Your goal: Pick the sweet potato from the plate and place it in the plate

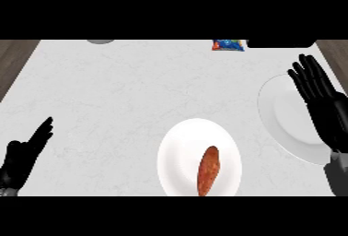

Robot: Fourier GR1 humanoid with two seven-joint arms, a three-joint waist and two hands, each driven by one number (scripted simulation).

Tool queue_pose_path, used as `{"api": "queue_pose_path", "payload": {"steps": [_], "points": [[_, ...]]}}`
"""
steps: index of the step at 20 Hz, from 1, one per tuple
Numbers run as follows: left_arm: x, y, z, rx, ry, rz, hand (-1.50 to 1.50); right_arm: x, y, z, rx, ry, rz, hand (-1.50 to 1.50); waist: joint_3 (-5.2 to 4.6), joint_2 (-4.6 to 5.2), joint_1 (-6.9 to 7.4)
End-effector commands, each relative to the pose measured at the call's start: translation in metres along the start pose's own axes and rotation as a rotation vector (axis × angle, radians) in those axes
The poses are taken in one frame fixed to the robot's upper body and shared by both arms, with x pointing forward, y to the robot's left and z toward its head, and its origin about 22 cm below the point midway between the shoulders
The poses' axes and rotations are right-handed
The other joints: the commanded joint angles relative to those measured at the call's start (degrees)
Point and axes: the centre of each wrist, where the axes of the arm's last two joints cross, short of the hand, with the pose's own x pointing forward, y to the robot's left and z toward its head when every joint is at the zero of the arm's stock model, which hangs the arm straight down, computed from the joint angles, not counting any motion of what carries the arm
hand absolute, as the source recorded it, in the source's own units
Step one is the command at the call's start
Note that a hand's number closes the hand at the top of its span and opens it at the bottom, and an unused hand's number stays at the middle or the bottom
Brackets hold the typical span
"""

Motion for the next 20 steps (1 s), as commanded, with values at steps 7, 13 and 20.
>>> {"api": "queue_pose_path", "payload": {"steps": [7,13,20], "points": [[0.050,-0.036,-0.022,0.005,-0.146,0.178,0.00,0.008,-0.023,-0.002,0.210,0.003,0.478,1.50,-2.50,-0.51,-1.44],[0.081,-0.054,-0.036,-0.015,-0.184,0.257,0.00,-0.124,0.058,0.100,-0.105,0.005,-0.018,-1.50,-0.48,1.01,-0.81],[0.086,-0.070,-0.023,-0.025,-0.175,0.245,0.00,-0.126,0.033,0.122,0.146,0.052,0.253,-1.50,-0.61,0.66,-0.35]]}}
